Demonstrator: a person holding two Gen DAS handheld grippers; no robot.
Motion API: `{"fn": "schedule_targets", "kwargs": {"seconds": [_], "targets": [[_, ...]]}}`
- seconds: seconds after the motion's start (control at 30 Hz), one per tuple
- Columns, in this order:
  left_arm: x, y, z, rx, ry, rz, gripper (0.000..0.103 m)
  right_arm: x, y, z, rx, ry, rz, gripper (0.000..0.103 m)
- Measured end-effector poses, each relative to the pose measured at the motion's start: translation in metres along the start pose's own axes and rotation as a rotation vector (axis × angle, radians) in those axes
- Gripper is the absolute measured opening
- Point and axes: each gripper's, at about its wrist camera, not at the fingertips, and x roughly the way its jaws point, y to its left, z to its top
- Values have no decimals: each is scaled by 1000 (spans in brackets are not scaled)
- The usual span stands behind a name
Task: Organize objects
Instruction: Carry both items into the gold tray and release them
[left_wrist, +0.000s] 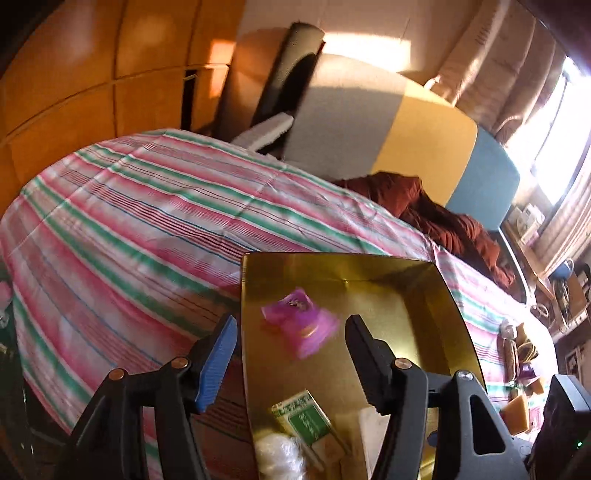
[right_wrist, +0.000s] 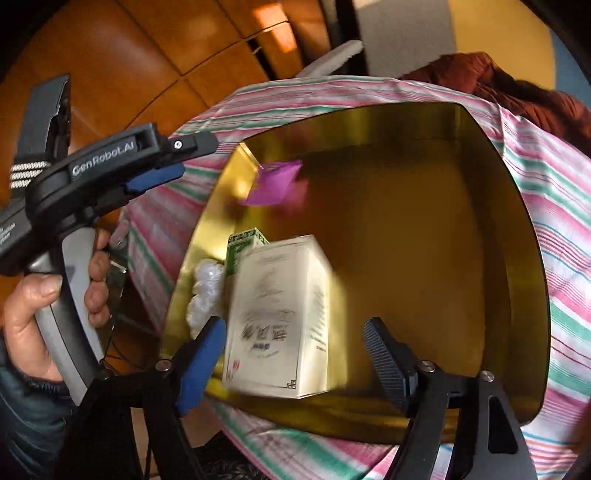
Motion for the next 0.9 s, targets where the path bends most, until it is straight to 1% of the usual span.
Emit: {"fn": "schedule_targets", "kwargs": {"seconds": [0.13, 0.27, 0.37, 0.4, 0.43, 0.47, 0.5, 0.53, 0.6, 0.7, 0.9], "targets": [[-18, 0, -17, -3, -36, 31, 62, -12, 9, -8, -45, -42, -49, 87], [-32, -3, -40, 2, -42, 48, 62, -26, 16, -19, -75, -107, -124, 91], [-40, -10, -53, 18, -49, 59, 62, -38, 28, -30, -137, -185, -227, 91], [-43, -13, -57, 25, -53, 60, 62, -42, 34, -33, -175, -224, -267, 93], [-46, -16, -61, 34, -57, 62, 62, -46, 39, -37, -207, -263, -302, 100], [-48, -19, -64, 45, -60, 65, 62, -51, 43, -39, -234, -303, -337, 103], [-50, -22, -67, 55, -64, 67, 62, -54, 47, -41, -259, -339, -369, 103], [-53, -25, -70, 68, -69, 68, 62, -55, 49, -43, -275, -351, -400, 103], [-57, -31, -74, 83, -76, 70, 62, -55, 48, -42, -272, -331, -435, 103], [-63, -35, -79, 103, -84, 72, 62, -56, 42, -44, -250, -317, -421, 103], [-70, -46, -88, 144, -90, 83, 62, -67, 29, -55, -178, -355, -385, 103]]}}
